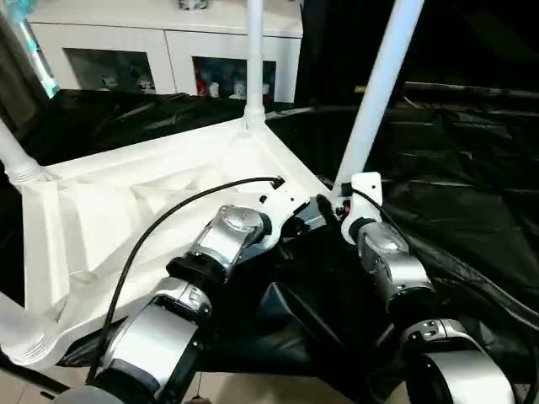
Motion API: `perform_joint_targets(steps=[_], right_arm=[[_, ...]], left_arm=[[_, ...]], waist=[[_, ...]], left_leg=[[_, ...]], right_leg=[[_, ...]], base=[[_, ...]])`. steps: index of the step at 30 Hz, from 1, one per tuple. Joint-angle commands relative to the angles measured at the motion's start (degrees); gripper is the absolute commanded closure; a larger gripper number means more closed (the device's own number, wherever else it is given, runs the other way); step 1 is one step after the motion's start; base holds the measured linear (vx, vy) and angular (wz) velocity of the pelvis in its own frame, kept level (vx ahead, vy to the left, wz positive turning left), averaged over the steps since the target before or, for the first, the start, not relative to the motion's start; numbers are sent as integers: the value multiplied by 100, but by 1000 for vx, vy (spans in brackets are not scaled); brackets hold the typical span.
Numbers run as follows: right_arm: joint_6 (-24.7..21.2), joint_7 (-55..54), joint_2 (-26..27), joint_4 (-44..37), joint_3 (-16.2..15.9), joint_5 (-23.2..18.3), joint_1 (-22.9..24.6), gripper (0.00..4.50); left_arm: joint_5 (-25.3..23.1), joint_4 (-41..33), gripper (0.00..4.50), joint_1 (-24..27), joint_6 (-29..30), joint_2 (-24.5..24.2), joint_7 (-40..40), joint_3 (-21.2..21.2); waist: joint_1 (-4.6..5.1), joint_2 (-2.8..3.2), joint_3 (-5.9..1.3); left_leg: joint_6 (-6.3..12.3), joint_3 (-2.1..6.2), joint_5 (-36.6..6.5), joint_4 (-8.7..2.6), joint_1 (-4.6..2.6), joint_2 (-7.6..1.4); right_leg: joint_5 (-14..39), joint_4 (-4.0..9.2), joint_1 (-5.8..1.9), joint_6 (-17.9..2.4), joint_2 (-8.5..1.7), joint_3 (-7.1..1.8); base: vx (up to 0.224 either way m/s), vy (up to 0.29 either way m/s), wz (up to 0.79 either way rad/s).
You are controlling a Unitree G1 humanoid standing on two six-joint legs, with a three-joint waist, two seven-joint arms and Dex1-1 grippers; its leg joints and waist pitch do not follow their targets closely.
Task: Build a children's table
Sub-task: Rotate leg to tighten
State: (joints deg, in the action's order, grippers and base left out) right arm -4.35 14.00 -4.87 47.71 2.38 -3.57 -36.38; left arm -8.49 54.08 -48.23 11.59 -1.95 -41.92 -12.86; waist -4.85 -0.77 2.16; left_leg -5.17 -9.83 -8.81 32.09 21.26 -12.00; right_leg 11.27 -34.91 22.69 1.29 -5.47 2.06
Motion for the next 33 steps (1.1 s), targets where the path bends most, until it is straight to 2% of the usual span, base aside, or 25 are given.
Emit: perform_joint_targets(steps=[1, 3, 5, 7, 8, 10, 14, 18, 20, 23, 25, 29, 33], right_arm=[[-23, 598, -22, -115, -323, 66, 74, 71], [-17, 854, -144, -229, -361, 53, 133, 71], [-29, 1629, -531, -601, -482, 12, 327, 71], [-28, 1980, -718, -772, -556, -8, 421, 71], [-76, 2455, -983, -1049, -667, -62, 566, 71], [-157, 3095, -1341, -1444, -807, -174, 772, 71], [-269, 3665, -1682, -1834, -876, -295, 969, 71], [-393, 4045, -1840, -2107, -916, -413, 1091, 71], [-396, 4046, -1844, -2125, -922, -411, 1102, 105], [-449, 4068, -1827, -2166, -911, -468, 1114, 108], [-503, 4105, -1810, -2222, -913, -492, 1131, 146], [-612, 4182, -1800, -2352, -967, -512, 1209, 166], [-673, 4174, -1772, -2387, -987, -517, 1269, 176]], left_arm=[[189, -62, 450, 154, -252, 25, -413, -79], [202, -97, 450, 188, -299, -54, -581, -96], [235, -211, 450, 293, -435, -298, -1117, -155], [271, -302, 450, 355, -525, -412, -1427, -193], [353, -477, 450, 458, -629, -574, -1876, -241], [503, -763, 450, 599, -571, -785, -2460, -287], [556, -994, 450, 702, -529, -1008, -2864, -370], [611, -1100, 450, 758, -476, -1087, -3042, -356], [607, -1112, 450, 771, -482, -1091, -3043, -346], [617, -1168, 450, 801, -466, -1104, -3071, -343], [616, -1210, 450, 824, -446, -1105, -3091, -336], [636, -1285, 450, 862, -401, -1110, -3096, -352], [594, -1266, 450, 857, -402, -1097, -3000, -354]], waist=[[-2, -77, -312], [-9, -83, -323], [-32, -90, -317], [-24, -92, -313], [-50, -99, -303], [-55, -82, -302], [-51, -92, -294], [-66, -96, -297], [-65, -102, -297], [-61, -104, -299], [-63, -104, -304], [-71, -109, -316], [-73, -100, -308]], left_leg=[[210, -47, -1437, -336, -23, -26], [292, -60, -1276, -316, -18, -23], [396, -65, -1141, -303, -11, -20], [431, -64, -1176, -306, -10, -32], [442, -52, -1240, -316, -20, -53], [468, -61, -1274, -317, -36, -68], [424, -63, -1361, -323, -31, -72], [409, -68, -1328, -316, -28, -75], [395, -66, -1306, -318, -29, -73], [371, -67, -1333, -316, -34, -71], [370, -63, -1286, -315, -30, -73], [428, -67, -1117, -298, -22, -65], [419, -70, -1158, -300, -29, -64]], right_leg=[[905, 469, -260, -1081, -173, -122], [639, 444, -268, -1161, -171, -124], [470, 433, -281, -1221, -166, -117], [518, 429, -275, -1255, -167, -116], [614, 444, -289, -1255, -179, -110], [592, 432, -269, -1315, -171, -120], [701, 426, -257, -1360, -167, -116], [704, 423, -250, -1362, -176, -122], [735, 424, -247, -1353, -178, -120], [807, 428, -244, -1341, -181, -123], [756, 419, -250, -1345, -184, -122], [486, 391, -264, -1381, -174, -120], [587, 404, -254, -1371, -173, -118]], base=[[0, 0, 0], [0, 0, 0], [0, 0, 0], [0, 0, 0], [0, 0, 0], [0, 0, 0], [0, 0, 0], [0, 0, 0], [0, 0, 0], [0, 0, 0], [0, 0, 0], [0, 0, 0], [0, 0, 0]])
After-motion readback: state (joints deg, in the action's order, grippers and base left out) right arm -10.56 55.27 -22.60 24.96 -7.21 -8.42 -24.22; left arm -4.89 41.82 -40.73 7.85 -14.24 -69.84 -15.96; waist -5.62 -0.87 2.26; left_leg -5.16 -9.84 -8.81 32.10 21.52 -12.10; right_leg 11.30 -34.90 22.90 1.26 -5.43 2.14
